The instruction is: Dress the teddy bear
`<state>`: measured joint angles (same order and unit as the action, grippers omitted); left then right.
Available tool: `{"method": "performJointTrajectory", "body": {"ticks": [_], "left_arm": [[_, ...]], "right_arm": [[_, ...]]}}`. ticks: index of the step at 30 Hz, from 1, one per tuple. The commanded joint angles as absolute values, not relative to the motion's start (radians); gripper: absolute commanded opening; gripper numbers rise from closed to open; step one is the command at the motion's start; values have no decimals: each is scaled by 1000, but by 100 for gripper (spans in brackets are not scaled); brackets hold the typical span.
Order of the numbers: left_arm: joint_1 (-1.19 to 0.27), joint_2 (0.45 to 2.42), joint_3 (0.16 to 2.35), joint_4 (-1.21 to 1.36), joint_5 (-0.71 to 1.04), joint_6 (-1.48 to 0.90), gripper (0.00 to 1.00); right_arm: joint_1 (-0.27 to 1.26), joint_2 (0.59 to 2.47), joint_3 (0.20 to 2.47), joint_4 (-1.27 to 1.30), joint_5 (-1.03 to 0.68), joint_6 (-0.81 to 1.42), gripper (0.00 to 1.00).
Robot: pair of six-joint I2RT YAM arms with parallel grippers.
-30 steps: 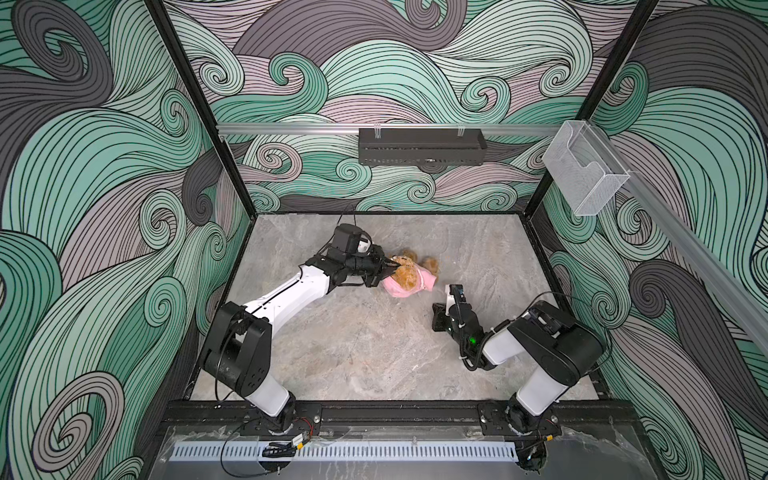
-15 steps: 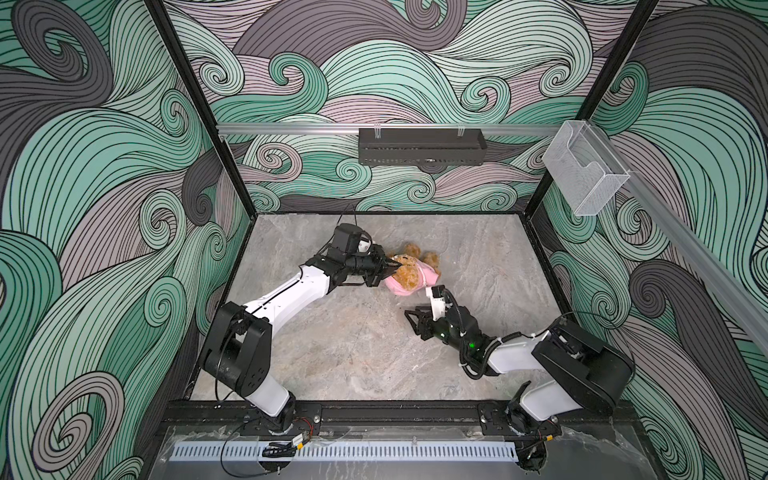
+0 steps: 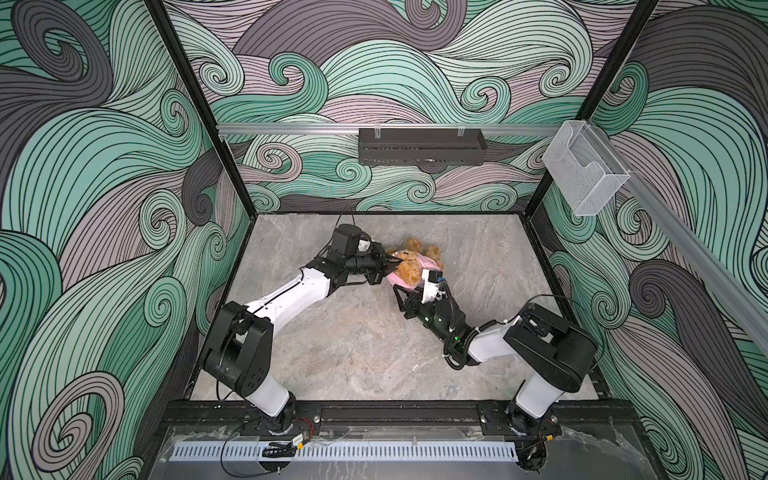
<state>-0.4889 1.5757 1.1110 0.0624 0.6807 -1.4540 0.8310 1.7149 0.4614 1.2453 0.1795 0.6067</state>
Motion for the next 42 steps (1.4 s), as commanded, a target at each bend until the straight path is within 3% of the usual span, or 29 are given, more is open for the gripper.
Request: {"method": "performJointTrajectory", "body": {"ticks": [1,3,7,11,16,22,26,29,33,36,39,42], "left_arm": [[-499,1536,1109,141,684,-1481,0],[-499,1537,1113,153,683,-1494,0],[-499,1539,1135,176,689,-1514,0],[-499,1534,1149,165,701,-1512,0],[-495,1529,1144,163,718,-1519,0],[-484,1532,1149,162,756,-1510,0],[-476,1557,1139,159,784,-1487,0],[-477,1590,1141,172,811,-1468,0],[-503,1626,1156,178,828,-1430,0],[-530,1667,1200,135,871,-1345,0],[-537,1696,1231,34,891,-1209,0],[-521,1718,1234,-98,870,-1025,2]], "right_arm": [[832,1733,477,1300,254,593,21],[832,1738,464,1257,300,589,13],[822,1772,421,1246,377,547,10],[774,1814,374,1304,387,527,0],[734,1815,359,1267,370,470,0],[674,1777,320,1215,334,423,12],[641,1645,273,1109,210,358,26],[620,1419,243,866,125,323,34],[593,1015,264,411,106,223,36],[520,831,295,284,79,193,37],[433,822,358,256,-4,202,38],[390,939,428,282,-31,202,39]]}}
